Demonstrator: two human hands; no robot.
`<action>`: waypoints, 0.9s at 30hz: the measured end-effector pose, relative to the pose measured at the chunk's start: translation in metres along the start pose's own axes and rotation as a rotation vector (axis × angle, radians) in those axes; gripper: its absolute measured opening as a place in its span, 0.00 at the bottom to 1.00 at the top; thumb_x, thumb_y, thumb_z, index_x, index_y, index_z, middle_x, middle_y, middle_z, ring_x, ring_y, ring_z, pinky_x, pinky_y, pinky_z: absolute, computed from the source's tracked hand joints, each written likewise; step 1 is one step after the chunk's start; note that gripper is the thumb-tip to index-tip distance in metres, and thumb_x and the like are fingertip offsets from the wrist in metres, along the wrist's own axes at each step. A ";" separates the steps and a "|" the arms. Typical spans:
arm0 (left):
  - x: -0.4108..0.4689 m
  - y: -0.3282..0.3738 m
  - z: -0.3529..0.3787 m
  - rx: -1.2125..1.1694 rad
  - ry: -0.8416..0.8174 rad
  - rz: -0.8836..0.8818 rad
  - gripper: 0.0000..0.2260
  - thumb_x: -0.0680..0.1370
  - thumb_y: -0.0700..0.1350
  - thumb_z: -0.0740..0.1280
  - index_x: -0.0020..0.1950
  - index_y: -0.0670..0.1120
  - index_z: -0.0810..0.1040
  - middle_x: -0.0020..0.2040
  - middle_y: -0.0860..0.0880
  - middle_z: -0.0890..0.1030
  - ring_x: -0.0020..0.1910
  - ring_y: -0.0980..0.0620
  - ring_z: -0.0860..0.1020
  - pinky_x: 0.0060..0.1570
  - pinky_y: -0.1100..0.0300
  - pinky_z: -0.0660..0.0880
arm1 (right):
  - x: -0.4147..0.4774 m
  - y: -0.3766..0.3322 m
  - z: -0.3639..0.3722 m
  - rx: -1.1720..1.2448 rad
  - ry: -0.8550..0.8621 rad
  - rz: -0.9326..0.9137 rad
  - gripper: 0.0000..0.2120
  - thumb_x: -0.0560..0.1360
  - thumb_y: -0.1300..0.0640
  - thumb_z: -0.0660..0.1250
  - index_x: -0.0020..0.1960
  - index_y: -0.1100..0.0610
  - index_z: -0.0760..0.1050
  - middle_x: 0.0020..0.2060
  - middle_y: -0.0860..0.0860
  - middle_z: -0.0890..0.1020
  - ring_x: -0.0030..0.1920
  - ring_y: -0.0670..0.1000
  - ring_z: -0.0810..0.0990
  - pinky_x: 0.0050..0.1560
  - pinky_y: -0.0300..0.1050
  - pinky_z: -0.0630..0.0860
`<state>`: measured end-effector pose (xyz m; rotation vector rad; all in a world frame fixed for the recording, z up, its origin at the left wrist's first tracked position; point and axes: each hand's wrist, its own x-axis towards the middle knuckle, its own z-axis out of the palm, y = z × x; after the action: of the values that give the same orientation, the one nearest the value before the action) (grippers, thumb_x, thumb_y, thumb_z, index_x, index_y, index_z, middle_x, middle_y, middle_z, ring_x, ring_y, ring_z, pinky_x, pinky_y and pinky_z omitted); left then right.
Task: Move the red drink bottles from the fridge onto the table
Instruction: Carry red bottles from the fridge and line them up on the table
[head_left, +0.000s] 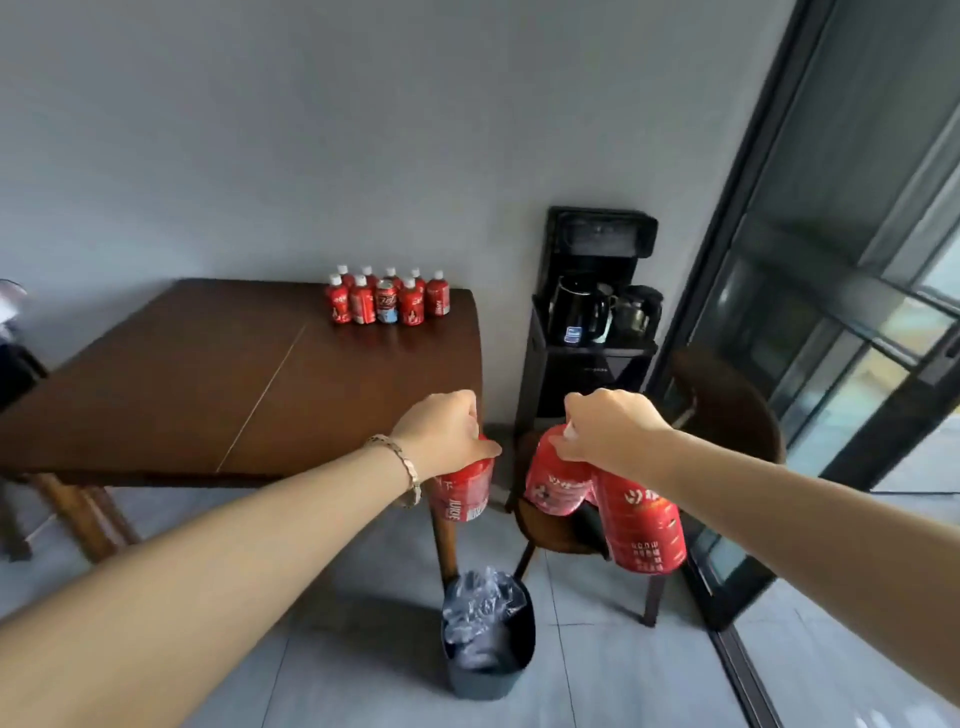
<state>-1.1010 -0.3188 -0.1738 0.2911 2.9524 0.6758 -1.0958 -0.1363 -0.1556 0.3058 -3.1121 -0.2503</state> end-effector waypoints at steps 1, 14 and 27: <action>0.009 -0.014 -0.005 0.001 0.002 -0.019 0.15 0.72 0.56 0.71 0.45 0.47 0.71 0.48 0.48 0.80 0.45 0.47 0.78 0.39 0.57 0.74 | 0.019 -0.009 0.003 -0.003 -0.003 -0.019 0.17 0.76 0.48 0.58 0.56 0.60 0.72 0.49 0.55 0.80 0.50 0.59 0.79 0.42 0.46 0.71; 0.199 -0.209 -0.086 -0.012 -0.058 -0.107 0.15 0.72 0.55 0.70 0.50 0.47 0.71 0.54 0.47 0.79 0.52 0.48 0.78 0.40 0.59 0.75 | 0.290 -0.129 0.010 0.079 -0.087 0.003 0.19 0.78 0.44 0.58 0.57 0.59 0.72 0.48 0.54 0.80 0.49 0.56 0.80 0.42 0.45 0.73; 0.414 -0.327 -0.112 -0.029 -0.051 -0.160 0.16 0.72 0.53 0.70 0.51 0.44 0.73 0.49 0.47 0.78 0.48 0.49 0.76 0.41 0.60 0.70 | 0.545 -0.154 0.048 0.035 -0.154 -0.079 0.19 0.79 0.45 0.56 0.59 0.59 0.70 0.48 0.53 0.80 0.49 0.55 0.80 0.42 0.45 0.73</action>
<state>-1.5747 -0.5689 -0.2388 0.0675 2.8761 0.6783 -1.6012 -0.3834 -0.2336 0.4307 -3.2631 -0.2300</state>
